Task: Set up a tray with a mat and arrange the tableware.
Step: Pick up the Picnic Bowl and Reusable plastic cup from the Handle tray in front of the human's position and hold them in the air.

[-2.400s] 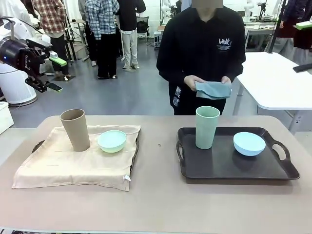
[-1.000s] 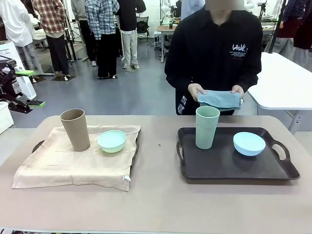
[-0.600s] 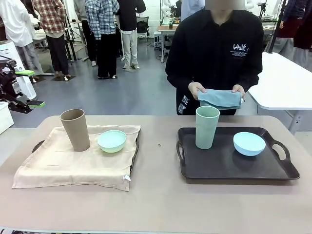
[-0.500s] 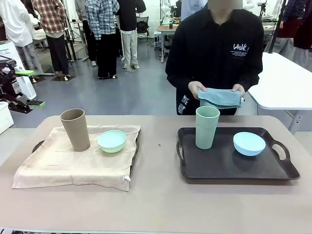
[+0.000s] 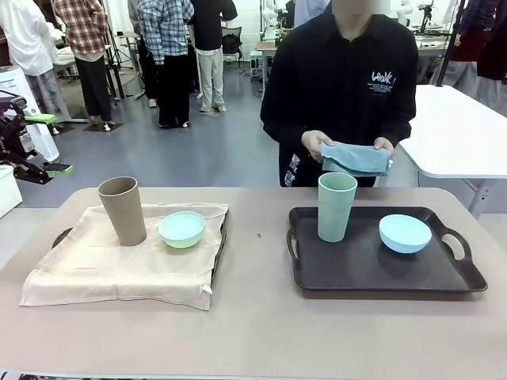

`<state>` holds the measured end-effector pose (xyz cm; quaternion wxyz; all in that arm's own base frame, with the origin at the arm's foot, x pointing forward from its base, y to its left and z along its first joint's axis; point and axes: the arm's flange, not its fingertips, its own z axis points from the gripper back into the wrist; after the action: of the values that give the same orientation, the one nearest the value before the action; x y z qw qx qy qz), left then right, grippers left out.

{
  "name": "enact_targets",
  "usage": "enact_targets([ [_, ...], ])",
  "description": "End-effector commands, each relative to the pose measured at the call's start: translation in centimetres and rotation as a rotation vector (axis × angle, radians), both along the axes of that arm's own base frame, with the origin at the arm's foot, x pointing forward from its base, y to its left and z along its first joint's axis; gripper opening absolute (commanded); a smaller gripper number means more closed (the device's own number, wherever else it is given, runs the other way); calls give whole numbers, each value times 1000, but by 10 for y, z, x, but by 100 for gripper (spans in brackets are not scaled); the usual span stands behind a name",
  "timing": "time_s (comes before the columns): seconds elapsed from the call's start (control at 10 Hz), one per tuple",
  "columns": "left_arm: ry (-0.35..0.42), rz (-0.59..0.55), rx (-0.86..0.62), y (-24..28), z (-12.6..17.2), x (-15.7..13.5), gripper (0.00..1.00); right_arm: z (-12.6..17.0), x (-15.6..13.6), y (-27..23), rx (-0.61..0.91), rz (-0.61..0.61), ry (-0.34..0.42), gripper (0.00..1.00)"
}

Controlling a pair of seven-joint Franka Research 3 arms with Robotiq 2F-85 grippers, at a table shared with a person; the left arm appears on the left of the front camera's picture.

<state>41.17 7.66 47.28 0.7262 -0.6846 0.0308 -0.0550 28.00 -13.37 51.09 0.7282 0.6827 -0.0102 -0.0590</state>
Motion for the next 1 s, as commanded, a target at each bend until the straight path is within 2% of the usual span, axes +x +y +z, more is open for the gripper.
enact_targets([
  [0.0,-8,1,-8,1,3,-2,100,4,-2,0,7,0,3,100],
  [0.9,-8,1,-8,1,3,-2,100,4,-2,0,7,0,3,100],
])
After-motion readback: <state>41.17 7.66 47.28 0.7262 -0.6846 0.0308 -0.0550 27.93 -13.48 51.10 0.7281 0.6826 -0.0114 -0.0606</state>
